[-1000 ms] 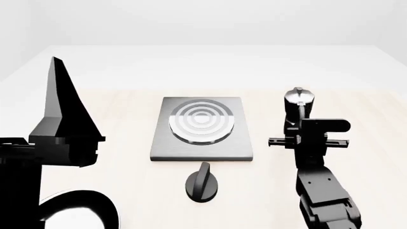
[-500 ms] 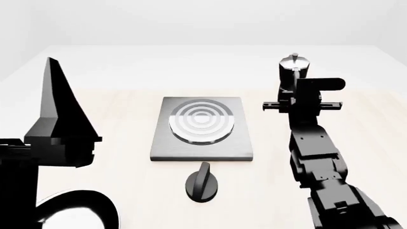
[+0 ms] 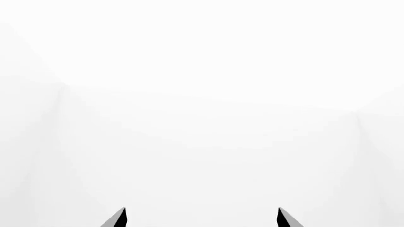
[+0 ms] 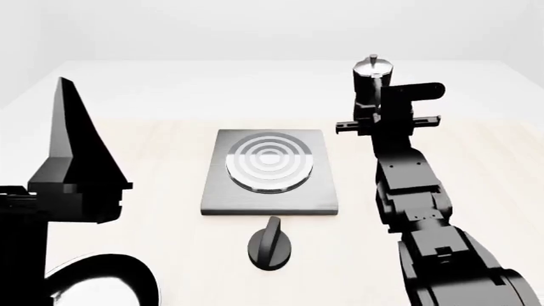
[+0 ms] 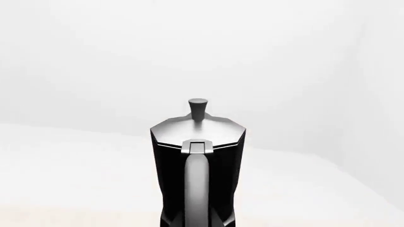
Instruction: Turn on the stove and put the moka pot on it.
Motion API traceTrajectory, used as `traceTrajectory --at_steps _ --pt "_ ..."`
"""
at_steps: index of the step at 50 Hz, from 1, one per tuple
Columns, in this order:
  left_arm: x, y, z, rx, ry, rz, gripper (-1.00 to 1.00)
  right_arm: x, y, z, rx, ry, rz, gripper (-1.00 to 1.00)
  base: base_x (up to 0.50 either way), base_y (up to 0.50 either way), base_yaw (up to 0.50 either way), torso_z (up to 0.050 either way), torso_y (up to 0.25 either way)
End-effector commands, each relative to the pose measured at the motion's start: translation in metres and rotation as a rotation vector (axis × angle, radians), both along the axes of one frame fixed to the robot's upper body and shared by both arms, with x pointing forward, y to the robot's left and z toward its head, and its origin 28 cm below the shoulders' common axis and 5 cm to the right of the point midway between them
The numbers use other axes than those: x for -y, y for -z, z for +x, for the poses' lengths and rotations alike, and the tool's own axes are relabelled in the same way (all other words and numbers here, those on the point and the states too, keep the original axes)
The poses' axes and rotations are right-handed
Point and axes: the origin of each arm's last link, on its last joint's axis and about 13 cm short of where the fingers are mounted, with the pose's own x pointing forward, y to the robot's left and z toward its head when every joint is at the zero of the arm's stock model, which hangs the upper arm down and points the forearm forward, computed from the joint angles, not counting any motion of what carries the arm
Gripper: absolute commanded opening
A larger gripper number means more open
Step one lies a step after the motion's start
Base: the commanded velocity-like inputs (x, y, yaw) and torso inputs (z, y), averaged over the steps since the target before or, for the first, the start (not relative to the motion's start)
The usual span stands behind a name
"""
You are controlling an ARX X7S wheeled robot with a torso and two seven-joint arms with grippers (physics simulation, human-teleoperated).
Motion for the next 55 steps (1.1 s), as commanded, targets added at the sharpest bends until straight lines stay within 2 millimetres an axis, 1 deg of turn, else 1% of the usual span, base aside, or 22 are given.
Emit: traceTrajectory --at_steps 1,2,3,7,11,12,14,15,16,17,18,19,20,22,26,28,29,30,31,55 --pt "-0.001 0.000 -0.001 0.001 0.001 -0.002 1.00 -0.014 -0.010 0.004 0.046 -0.121 -0.023 -1.00 0.00 0.00 0.00 0.000 0.000" --pt "0.000 0.000 -0.001 0.001 0.000 0.000 1.00 -0.016 -0.011 0.004 0.054 -0.142 -0.013 -1.00 0.00 0.00 0.00 0.000 0.000" --pt "0.000 0.000 -0.001 0.000 -0.001 -0.001 1.00 -0.018 -0.006 0.003 0.057 -0.158 -0.006 -1.00 0.00 0.00 0.00 0.000 0.000" --pt "0.000 0.000 -0.001 -0.003 -0.003 -0.003 1.00 -0.023 -0.008 0.003 0.061 -0.192 0.013 -1.00 0.00 0.00 0.00 0.000 0.000" --pt "0.000 0.001 -0.001 -0.005 -0.003 -0.001 1.00 -0.028 -0.003 0.002 0.063 -0.243 0.033 -1.00 0.00 0.00 0.00 0.000 0.003" --pt "-0.001 0.001 -0.001 -0.006 -0.004 0.000 1.00 -0.031 0.003 0.000 0.061 -0.261 0.040 -1.00 0.00 0.00 0.00 0.000 0.000" --pt "0.000 0.001 -0.001 -0.006 -0.004 -0.002 1.00 -0.032 0.000 0.001 0.062 -0.273 0.040 -1.00 0.00 0.00 0.00 0.000 0.000" --pt "0.000 0.000 -0.001 -0.007 -0.005 -0.001 1.00 -0.034 0.007 -0.002 0.065 -0.285 0.052 -1.00 0.00 0.00 0.00 0.000 0.000" --pt "0.000 0.000 -0.001 -0.007 -0.005 -0.001 1.00 -0.035 0.008 -0.002 0.067 -0.289 0.056 -1.00 0.00 0.00 0.00 0.000 0.000" --pt "0.000 0.001 -0.001 -0.007 -0.005 -0.001 1.00 -0.036 0.001 0.001 0.068 -0.294 0.061 -1.00 0.00 0.00 0.00 0.000 0.000" --pt "0.000 0.001 -0.001 -0.007 -0.004 -0.003 1.00 -0.038 0.001 0.000 0.072 -0.313 0.071 -1.00 0.00 0.00 0.00 0.000 0.011" --pt "0.000 0.001 0.000 -0.007 -0.004 -0.002 1.00 -0.039 0.009 -0.002 0.075 -0.322 0.077 -1.00 0.00 0.00 0.00 0.000 0.000" --pt "0.000 0.001 -0.001 -0.007 -0.003 -0.002 1.00 -0.041 0.011 -0.003 0.076 -0.331 0.082 -1.00 0.00 0.00 0.00 0.000 0.000" --pt "0.000 0.001 -0.001 -0.007 -0.002 -0.002 1.00 -0.043 0.005 -0.001 0.076 -0.352 0.087 -1.00 0.00 0.00 0.00 0.000 0.000" --pt "0.000 0.002 -0.001 -0.009 -0.004 -0.002 1.00 -0.049 0.006 -0.001 0.074 -0.389 0.082 -1.00 0.00 0.00 0.00 0.004 0.002" --pt "0.000 0.002 -0.001 -0.009 -0.003 -0.004 1.00 -0.051 0.006 -0.001 0.075 -0.397 0.086 -1.00 0.00 0.00 0.00 0.000 0.000" --pt "0.000 0.002 -0.001 -0.009 -0.003 -0.003 1.00 -0.052 0.013 -0.004 0.073 -0.401 0.085 -1.00 0.00 0.00 0.00 0.000 0.000" --pt "0.000 0.002 -0.001 -0.007 -0.002 -0.002 1.00 -0.054 0.007 -0.002 0.074 -0.410 0.090 -1.00 0.00 0.00 0.00 0.000 0.000" --pt "0.000 0.001 -0.001 -0.008 -0.001 -0.002 1.00 -0.054 0.007 -0.002 0.074 -0.414 0.089 -1.00 0.00 0.00 0.00 0.000 0.000" --pt "0.000 -0.001 -0.001 -0.008 0.003 0.003 1.00 -0.075 0.023 -0.010 0.065 -0.493 0.160 -1.00 0.00 0.00 0.00 0.000 0.001"
